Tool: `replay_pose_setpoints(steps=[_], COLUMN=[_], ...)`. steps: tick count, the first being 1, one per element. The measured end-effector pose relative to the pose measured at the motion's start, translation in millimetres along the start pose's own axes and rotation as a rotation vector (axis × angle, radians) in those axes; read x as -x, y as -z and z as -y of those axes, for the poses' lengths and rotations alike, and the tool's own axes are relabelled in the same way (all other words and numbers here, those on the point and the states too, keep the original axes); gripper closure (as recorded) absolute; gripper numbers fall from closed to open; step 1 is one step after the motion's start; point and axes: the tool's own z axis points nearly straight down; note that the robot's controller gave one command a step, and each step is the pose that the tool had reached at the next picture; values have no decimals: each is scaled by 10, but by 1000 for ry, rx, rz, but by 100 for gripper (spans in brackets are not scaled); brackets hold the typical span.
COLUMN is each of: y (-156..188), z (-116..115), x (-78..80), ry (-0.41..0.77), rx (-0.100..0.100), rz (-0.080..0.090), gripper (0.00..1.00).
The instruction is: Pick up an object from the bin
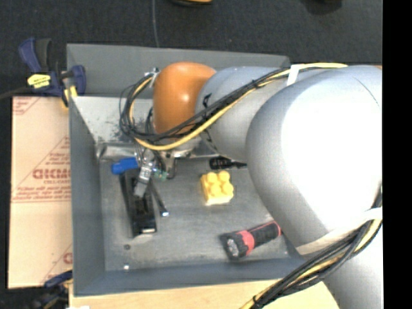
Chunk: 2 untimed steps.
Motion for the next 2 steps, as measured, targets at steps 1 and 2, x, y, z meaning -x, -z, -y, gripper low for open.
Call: replay_pose_setpoints(steps=[1,2], y=[-54,-112], z=[-37,-88], x=[0,30], ry=[45,92], rx=[-4,-2], rz=[1,0], gripper=[0,0])
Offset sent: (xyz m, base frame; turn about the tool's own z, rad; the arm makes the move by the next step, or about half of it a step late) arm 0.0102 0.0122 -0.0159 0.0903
